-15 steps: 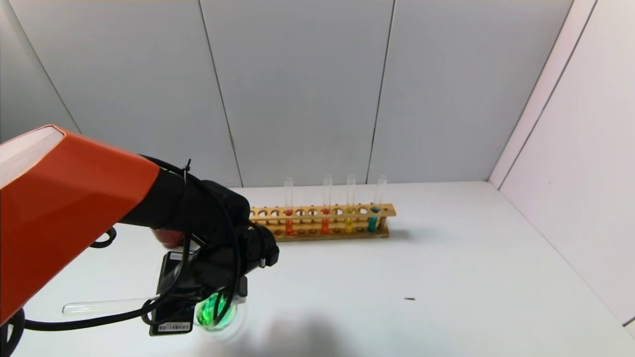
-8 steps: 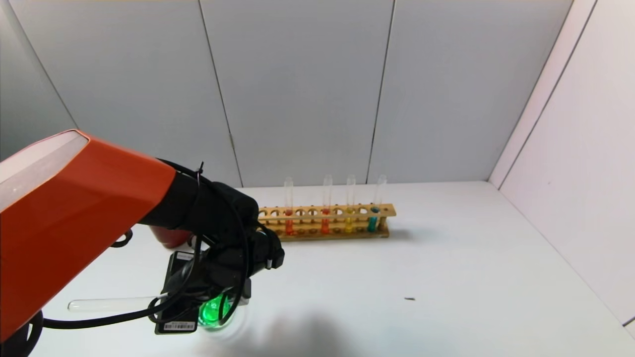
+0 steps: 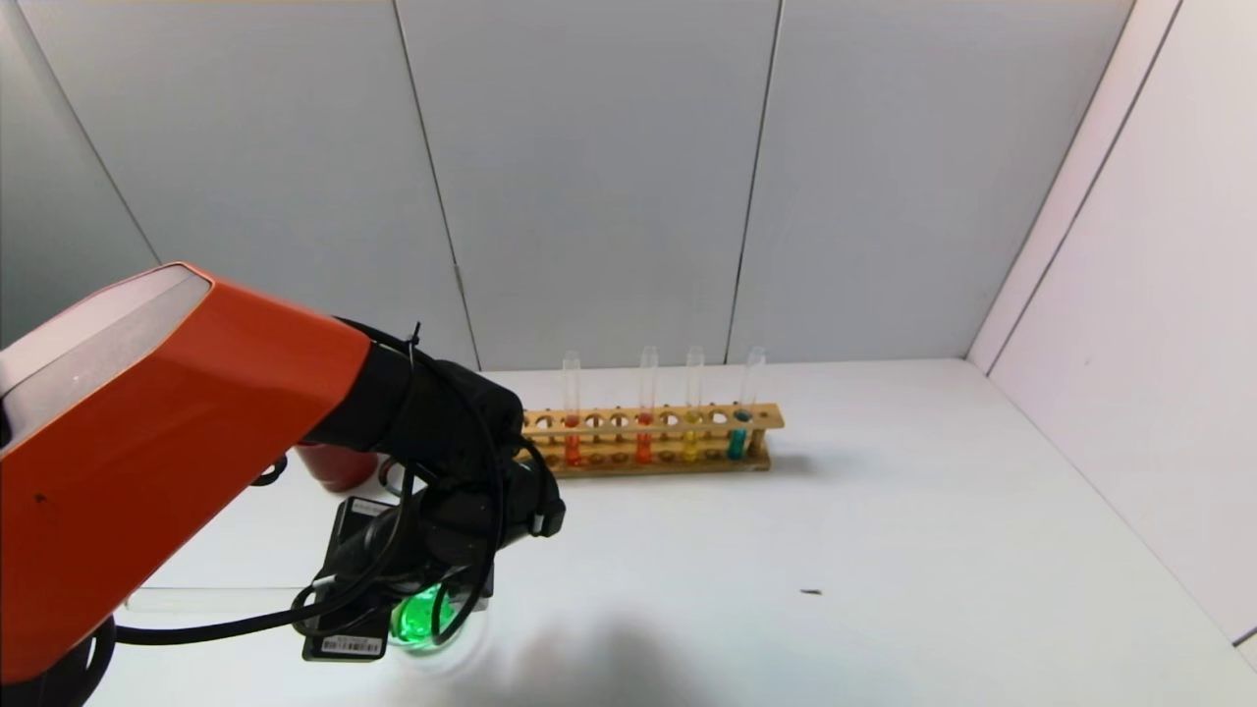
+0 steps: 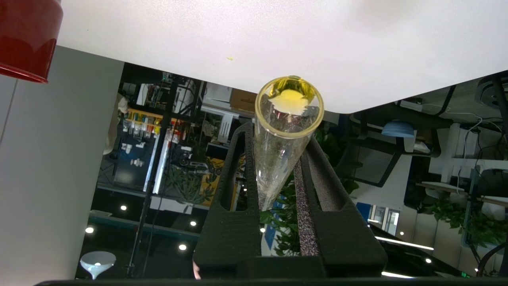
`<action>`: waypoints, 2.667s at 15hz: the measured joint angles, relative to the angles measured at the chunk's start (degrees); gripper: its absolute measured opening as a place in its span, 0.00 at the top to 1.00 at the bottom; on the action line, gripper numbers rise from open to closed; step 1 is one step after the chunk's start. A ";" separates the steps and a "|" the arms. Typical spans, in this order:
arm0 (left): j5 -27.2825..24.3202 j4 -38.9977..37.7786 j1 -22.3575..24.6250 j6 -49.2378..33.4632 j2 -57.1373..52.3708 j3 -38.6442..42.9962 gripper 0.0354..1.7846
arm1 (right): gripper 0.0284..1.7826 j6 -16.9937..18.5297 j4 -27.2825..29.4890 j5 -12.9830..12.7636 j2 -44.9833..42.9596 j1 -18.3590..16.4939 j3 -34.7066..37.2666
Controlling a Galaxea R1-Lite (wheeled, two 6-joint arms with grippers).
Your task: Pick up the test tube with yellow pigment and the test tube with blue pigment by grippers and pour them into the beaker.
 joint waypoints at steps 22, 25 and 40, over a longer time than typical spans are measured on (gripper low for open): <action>-6.42 -9.48 0.13 -18.82 -6.03 0.87 0.84 | 0.02 0.02 -0.02 0.02 0.00 0.02 0.00; -6.10 -10.36 0.78 -20.37 -8.50 4.36 0.84 | 0.02 0.02 0.00 0.00 0.00 0.00 0.00; -7.89 -38.95 6.31 -29.37 -32.06 10.78 0.84 | 0.02 0.00 -0.02 0.02 0.00 0.02 0.00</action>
